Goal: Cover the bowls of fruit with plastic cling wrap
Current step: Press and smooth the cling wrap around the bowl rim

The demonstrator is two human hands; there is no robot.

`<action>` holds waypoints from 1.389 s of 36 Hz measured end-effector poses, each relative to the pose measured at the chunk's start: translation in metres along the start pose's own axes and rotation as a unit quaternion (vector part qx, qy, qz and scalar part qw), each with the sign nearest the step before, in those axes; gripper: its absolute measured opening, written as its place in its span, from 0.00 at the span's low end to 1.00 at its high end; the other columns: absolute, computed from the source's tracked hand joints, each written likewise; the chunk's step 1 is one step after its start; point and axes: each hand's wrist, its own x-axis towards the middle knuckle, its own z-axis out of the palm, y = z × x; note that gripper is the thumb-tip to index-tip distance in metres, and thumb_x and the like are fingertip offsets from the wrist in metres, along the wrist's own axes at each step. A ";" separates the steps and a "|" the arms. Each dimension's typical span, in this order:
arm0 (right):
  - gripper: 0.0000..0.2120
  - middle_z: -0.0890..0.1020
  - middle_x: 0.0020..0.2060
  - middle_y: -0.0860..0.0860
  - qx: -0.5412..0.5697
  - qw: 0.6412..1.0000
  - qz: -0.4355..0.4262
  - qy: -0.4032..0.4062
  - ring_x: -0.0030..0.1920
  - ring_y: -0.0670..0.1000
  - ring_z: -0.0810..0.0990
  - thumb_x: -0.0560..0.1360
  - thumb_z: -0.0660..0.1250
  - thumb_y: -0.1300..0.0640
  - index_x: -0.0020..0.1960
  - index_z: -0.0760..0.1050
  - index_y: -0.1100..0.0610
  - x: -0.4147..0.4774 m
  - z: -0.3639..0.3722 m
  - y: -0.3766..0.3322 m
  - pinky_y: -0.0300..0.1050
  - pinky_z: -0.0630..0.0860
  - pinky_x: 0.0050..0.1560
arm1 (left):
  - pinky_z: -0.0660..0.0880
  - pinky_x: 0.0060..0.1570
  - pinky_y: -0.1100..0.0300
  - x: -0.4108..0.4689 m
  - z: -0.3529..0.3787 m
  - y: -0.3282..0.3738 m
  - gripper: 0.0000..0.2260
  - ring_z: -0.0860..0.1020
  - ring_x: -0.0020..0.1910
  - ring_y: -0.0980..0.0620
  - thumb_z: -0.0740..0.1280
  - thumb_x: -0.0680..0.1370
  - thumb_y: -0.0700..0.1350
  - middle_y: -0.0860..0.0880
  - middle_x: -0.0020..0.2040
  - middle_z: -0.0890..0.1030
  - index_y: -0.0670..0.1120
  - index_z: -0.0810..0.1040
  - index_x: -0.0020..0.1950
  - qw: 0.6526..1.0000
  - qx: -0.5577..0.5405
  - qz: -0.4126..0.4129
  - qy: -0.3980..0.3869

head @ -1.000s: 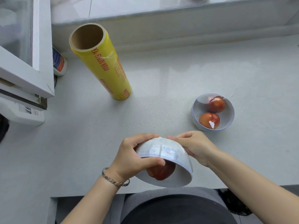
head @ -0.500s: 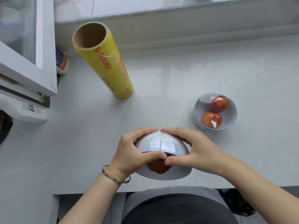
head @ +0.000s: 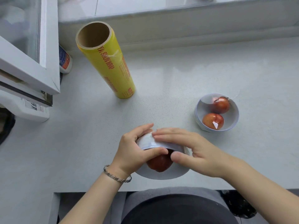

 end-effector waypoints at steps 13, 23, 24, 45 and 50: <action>0.35 0.71 0.67 0.40 0.001 0.994 0.111 0.010 0.68 0.35 0.64 0.67 0.50 0.26 0.65 0.70 0.45 0.016 -0.002 0.016 0.35 0.59 0.70 | 0.72 0.50 0.74 -0.002 0.000 -0.002 0.39 0.79 0.49 0.65 0.72 0.48 0.74 0.60 0.46 0.82 0.60 0.74 0.55 1.000 -0.024 -0.015 0.004; 0.28 0.80 0.56 0.46 0.108 0.976 0.187 -0.006 0.60 0.44 0.76 0.71 0.53 0.34 0.59 0.76 0.51 0.013 -0.002 0.035 0.41 0.70 0.62 | 0.76 0.42 0.70 -0.002 0.006 -0.005 0.29 0.81 0.41 0.62 0.76 0.50 0.62 0.60 0.40 0.84 0.54 0.79 0.49 0.990 -0.119 -0.046 0.059; 0.23 0.80 0.56 0.46 0.141 0.969 0.203 0.002 0.60 0.44 0.76 0.74 0.55 0.38 0.59 0.76 0.49 0.009 -0.003 0.039 0.40 0.70 0.62 | 0.76 0.41 0.69 -0.001 0.007 -0.006 0.25 0.81 0.41 0.61 0.74 0.53 0.60 0.59 0.39 0.84 0.54 0.79 0.48 0.986 -0.135 -0.052 0.077; 0.24 0.82 0.54 0.43 0.262 0.931 0.188 0.172 0.54 0.43 0.80 0.64 0.66 0.40 0.56 0.78 0.50 -0.008 0.007 0.038 0.34 0.75 0.50 | 0.76 0.46 0.62 0.017 0.007 0.003 0.22 0.79 0.42 0.60 0.68 0.66 0.64 0.52 0.43 0.83 0.47 0.80 0.48 0.986 -0.121 -0.104 -0.044; 0.20 0.82 0.55 0.44 0.228 0.944 0.183 0.155 0.54 0.41 0.79 0.67 0.68 0.44 0.58 0.77 0.49 -0.006 0.004 0.026 0.32 0.74 0.52 | 0.74 0.49 0.50 0.015 0.012 -0.001 0.30 0.79 0.44 0.48 0.65 0.57 0.76 0.49 0.42 0.84 0.53 0.84 0.42 0.984 -0.158 -0.088 0.001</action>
